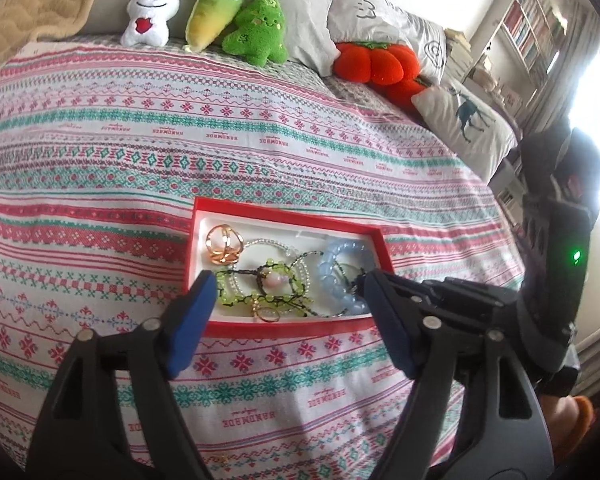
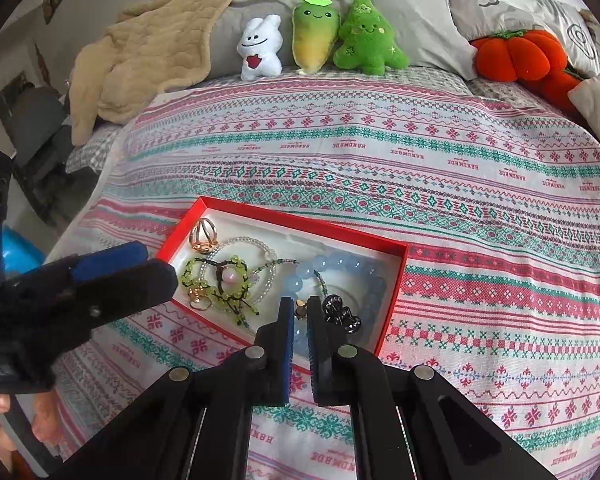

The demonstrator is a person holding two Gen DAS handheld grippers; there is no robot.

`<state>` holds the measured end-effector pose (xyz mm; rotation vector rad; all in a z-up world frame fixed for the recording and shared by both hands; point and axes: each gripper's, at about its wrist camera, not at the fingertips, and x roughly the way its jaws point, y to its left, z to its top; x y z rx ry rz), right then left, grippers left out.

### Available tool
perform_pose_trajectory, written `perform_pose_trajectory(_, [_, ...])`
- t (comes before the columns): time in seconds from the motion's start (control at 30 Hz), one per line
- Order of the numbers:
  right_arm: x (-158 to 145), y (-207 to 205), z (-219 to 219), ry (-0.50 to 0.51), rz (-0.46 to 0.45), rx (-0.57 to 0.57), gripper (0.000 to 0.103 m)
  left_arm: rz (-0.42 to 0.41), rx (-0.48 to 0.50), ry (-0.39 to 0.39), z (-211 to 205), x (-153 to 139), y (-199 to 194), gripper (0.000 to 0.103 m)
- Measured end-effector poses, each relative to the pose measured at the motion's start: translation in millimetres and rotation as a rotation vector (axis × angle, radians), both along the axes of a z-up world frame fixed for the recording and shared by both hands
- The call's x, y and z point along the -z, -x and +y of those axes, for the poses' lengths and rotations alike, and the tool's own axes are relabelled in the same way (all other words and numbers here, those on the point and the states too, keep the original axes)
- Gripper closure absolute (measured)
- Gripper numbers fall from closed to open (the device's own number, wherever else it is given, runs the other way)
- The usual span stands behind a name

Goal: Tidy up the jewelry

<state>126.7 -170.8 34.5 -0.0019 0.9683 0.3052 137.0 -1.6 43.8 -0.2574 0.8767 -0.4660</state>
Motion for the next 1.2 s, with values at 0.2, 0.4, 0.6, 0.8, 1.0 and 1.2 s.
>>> perform_pose_trajectory(0.2, [0.1,-0.4,0.8,0.002,0.002,0.000,0.097,0.069,-0.019,0.064,5.9,4.6,-5.0,0.020])
perform_pose_trajectory(0.4, [-0.9,0.1,0.9,0.005,-0.002,-0.002,0.095,0.094,-0.025,0.066,8.3,6.8,-5.0,0.018])
perform_pose_trajectory(0.6, [-6.0,1.2,-3.5,-0.018,0.003,0.009,0.079,0.093,-0.036,0.035,12.8,6.4,-0.9,0.018])
perform_pose_trajectory(0.8, [-20.5,15.2,-13.3,-0.025,-0.032,0.017,0.041,0.100,-0.075,-0.051,22.1,3.6,5.5,0.018])
perform_pose_trajectory(1.0, [-29.3,34.4,-20.9,-0.005,-0.019,0.009,0.040,0.113,-0.097,-0.155,28.2,4.4,20.1,0.018])
perform_pose_trajectory(1.2, [-27.7,57.0,-24.9,0.015,0.004,-0.006,0.040,0.119,-0.035,-0.254,26.2,16.0,53.8,0.018])
